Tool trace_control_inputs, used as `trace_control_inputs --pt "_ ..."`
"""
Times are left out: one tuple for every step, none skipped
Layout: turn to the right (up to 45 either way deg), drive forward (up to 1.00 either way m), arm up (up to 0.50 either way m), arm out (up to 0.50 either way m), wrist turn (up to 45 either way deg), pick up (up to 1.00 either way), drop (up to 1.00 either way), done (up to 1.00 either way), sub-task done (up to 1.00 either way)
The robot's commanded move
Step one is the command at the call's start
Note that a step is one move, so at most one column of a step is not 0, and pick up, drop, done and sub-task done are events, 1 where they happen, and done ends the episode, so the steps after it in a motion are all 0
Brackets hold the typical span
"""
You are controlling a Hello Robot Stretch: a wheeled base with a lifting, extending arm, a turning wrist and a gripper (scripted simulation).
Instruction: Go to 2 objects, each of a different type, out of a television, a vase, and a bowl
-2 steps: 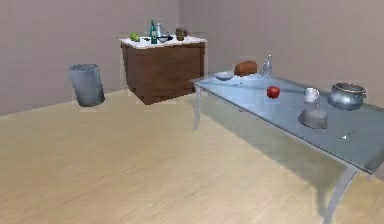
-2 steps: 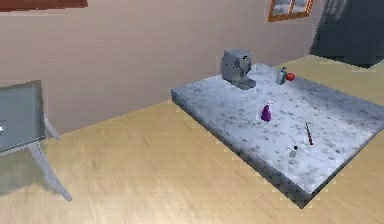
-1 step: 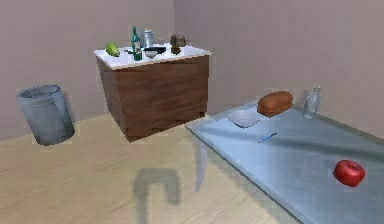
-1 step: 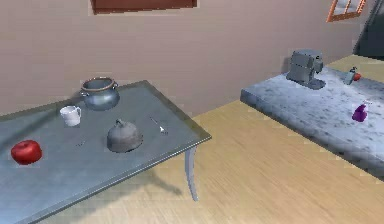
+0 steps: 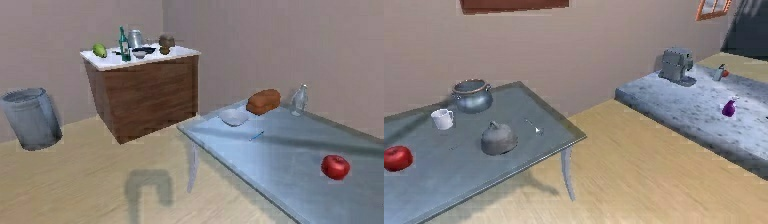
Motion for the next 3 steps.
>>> trace_control_inputs --pt "0.0 0.15 0.00 0.00 0.0 0.00 0.00 0.00 0.00" --pt "12.0 0.00 0.00 0.00 0.0 0.00 0.00 0.00 0.00" --pt "0.0 0.00 0.00 0.00 0.0 0.00 0.00 0.00 1.00"
